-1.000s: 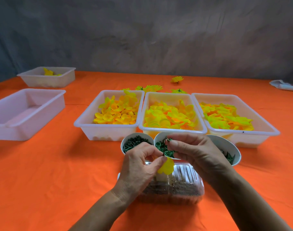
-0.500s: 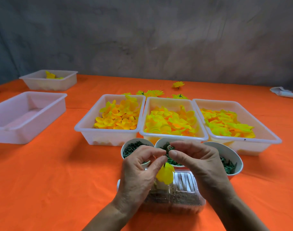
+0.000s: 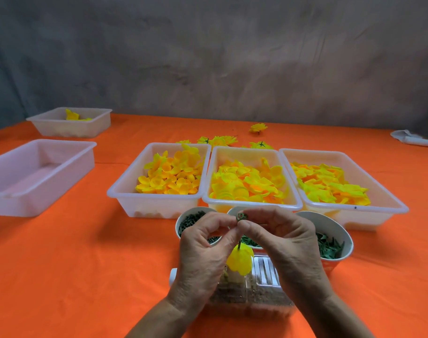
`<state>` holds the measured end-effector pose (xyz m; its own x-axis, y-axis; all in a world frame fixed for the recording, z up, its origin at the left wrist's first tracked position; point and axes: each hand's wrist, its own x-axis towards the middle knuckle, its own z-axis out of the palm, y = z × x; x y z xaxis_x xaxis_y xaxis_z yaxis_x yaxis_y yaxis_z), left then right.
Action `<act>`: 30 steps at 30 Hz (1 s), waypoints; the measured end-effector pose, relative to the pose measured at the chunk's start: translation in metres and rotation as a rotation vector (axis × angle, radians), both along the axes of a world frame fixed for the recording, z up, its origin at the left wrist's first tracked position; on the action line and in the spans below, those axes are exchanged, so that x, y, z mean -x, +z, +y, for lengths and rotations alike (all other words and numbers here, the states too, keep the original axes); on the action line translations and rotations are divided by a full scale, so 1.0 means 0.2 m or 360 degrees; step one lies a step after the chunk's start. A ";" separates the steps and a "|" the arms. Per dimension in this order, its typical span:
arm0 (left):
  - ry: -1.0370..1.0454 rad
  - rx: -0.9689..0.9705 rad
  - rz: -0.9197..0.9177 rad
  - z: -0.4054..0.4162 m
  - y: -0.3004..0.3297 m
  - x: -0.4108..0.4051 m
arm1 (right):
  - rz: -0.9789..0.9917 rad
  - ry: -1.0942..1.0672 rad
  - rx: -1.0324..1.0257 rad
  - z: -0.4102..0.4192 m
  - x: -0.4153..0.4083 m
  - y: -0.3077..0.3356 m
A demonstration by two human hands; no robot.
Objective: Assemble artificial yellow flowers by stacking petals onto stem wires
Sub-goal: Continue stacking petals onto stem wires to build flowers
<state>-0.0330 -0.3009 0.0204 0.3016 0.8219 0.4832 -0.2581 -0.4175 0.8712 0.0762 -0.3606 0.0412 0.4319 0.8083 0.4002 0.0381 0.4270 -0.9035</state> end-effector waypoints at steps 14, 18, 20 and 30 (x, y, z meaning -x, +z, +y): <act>-0.0082 0.0360 -0.0116 -0.03 0.01 -0.01 | -0.0160 -0.0123 0.0124 -0.02 0.02 0.01; -0.0093 0.0398 -0.0157 -0.03 0.01 -0.01 | -0.0126 -0.0130 0.0154 -0.02 0.02 0.01; -0.0098 0.0398 -0.0157 -0.03 0.01 -0.01 | -0.0116 -0.0127 0.0156 -0.02 0.02 0.01; -0.0114 0.0373 -0.0142 -0.03 0.00 -0.01 | -0.0250 -0.0174 0.0174 -0.05 0.02 0.03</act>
